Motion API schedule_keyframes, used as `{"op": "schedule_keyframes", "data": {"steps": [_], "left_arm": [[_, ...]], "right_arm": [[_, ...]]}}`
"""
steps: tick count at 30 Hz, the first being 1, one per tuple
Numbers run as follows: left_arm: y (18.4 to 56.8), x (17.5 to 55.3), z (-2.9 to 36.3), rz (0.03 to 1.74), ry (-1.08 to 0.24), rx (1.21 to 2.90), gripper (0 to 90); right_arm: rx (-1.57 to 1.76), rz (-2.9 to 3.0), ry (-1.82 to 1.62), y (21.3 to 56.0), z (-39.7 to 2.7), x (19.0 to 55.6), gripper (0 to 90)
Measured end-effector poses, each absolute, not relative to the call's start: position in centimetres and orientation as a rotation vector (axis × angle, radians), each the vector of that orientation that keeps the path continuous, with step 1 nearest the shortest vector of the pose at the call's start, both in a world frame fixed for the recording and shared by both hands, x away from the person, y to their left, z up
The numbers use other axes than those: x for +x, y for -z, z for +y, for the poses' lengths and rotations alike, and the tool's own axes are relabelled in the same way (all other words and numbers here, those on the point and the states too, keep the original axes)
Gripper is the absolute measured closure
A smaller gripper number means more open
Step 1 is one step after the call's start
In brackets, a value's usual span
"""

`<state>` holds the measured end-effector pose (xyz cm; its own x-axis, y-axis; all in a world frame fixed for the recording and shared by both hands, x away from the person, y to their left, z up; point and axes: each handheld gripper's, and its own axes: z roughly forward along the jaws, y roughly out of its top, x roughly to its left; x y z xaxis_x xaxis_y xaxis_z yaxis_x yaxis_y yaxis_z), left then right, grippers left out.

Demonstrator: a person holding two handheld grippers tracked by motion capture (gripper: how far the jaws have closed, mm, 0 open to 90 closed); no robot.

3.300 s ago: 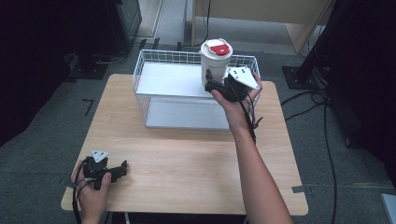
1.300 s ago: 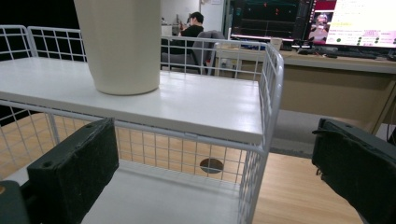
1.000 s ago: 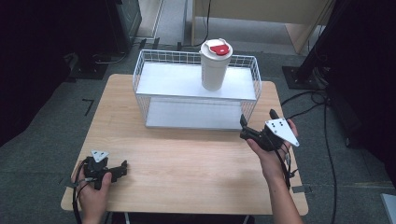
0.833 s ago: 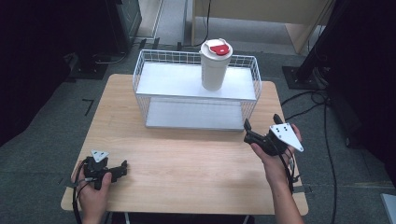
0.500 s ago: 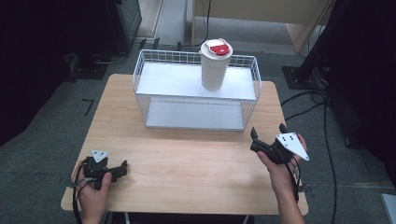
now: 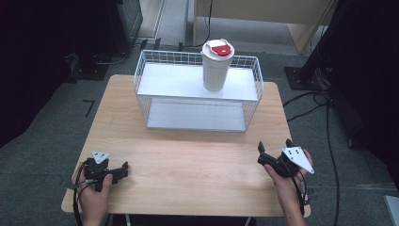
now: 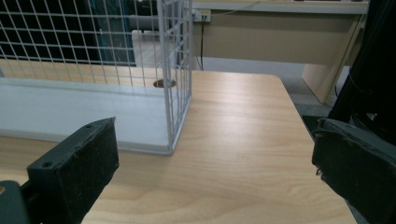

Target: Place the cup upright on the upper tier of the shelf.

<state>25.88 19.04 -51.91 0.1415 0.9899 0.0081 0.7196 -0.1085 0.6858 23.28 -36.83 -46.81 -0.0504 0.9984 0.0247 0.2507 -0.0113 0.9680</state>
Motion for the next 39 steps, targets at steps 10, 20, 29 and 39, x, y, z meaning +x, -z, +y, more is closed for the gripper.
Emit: {"op": "schedule_keyframes", "data": {"steps": [10, 20, 29, 39], "left_arm": [[51.9, 25.9, 19.0, 1.633, -0.657, 1.889, 0.0], [51.9, 25.9, 19.0, 1.633, -0.657, 1.889, 0.0], [51.9, 25.9, 19.0, 1.633, -0.657, 1.889, 0.0], [51.9, 25.9, 19.0, 1.633, -0.657, 1.889, 0.0]], "right_arm": [[1.432, 1.451, -1.062, 49.0, -38.3, 21.9, 0.3], [1.476, 1.501, -0.995, 50.8, -39.5, 20.4, 0.3], [1.649, 1.607, -0.939, 52.1, -41.3, 19.4, 0.1], [1.734, 1.762, -0.766, 52.6, -41.6, 19.4, 0.0]]}}
